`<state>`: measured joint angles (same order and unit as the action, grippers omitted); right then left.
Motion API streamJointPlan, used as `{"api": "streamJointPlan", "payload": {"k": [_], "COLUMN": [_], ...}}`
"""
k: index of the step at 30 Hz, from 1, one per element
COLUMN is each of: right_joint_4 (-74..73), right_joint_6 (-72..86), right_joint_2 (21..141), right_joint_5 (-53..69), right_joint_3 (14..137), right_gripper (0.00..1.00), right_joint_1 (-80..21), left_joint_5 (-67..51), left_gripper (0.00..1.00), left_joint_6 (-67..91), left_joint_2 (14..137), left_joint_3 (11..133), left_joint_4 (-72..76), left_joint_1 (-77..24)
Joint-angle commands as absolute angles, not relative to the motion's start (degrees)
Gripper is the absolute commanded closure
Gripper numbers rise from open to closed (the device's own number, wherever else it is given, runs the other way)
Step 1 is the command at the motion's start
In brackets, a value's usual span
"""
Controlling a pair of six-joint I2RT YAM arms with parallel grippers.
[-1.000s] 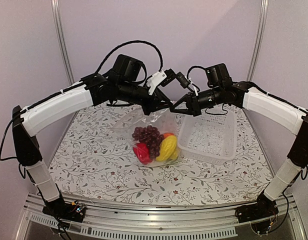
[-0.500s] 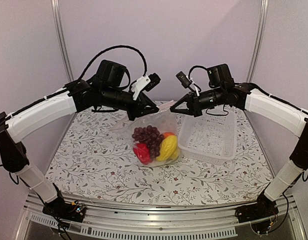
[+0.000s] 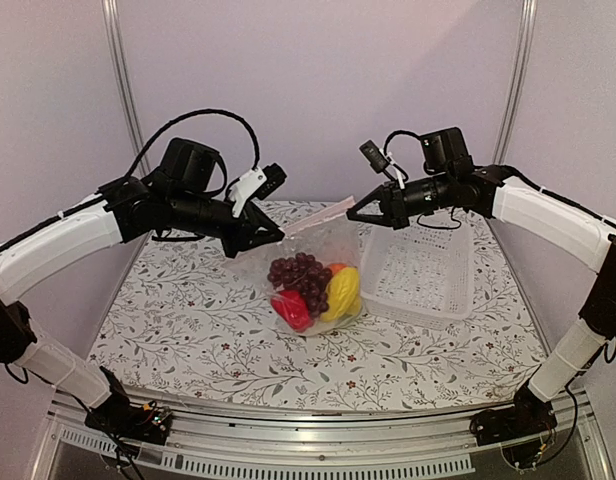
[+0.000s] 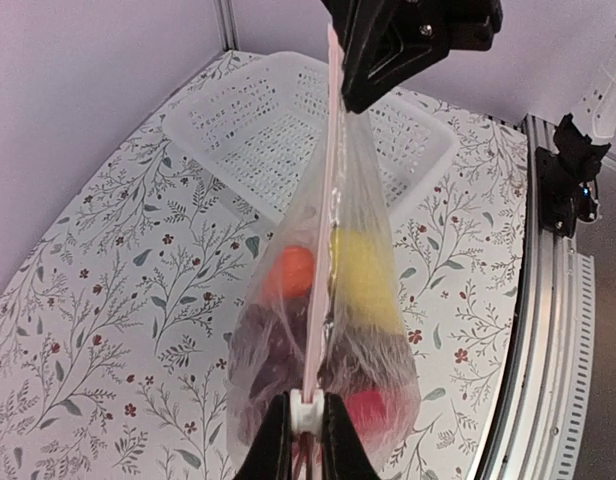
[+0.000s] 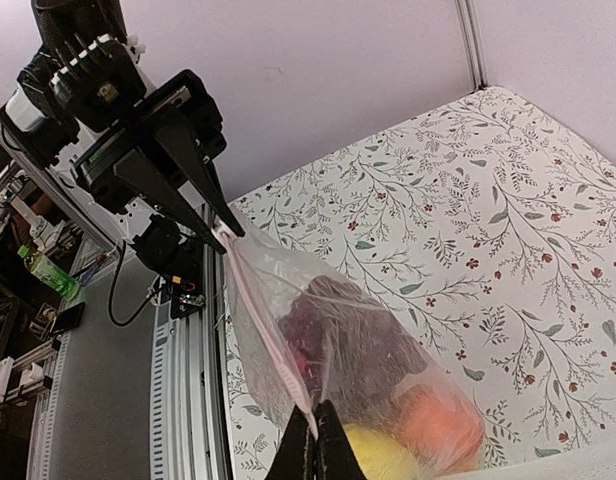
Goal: Place the food in the zip-top bag and seal the zipper
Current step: Zip the zipper of the food storage bag.
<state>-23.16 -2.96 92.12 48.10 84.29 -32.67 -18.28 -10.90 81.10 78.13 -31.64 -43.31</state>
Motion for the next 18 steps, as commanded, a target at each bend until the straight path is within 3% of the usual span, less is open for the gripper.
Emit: {"api": "streamJointPlan", "payload": {"k": [1, 18], "right_joint_4": [-21.0, -20.9], "right_joint_6": [-1.9, -0.9], "right_joint_2": [89.3, 91.2], "right_joint_5": [46.0, 46.2], "right_joint_3": [84.1, 85.1], "right_gripper": [1.00, 1.00], "right_joint_1": [-29.4, -28.7], "left_joint_5": [-16.1, -15.2], "left_gripper": [0.99, 0.99], "left_joint_6": [-10.8, -11.0], "left_joint_2": [77.0, 70.3], "left_joint_3": [74.0, 66.1], "left_joint_4": [-38.9, -40.6], "left_joint_1": [-40.1, -36.2]}}
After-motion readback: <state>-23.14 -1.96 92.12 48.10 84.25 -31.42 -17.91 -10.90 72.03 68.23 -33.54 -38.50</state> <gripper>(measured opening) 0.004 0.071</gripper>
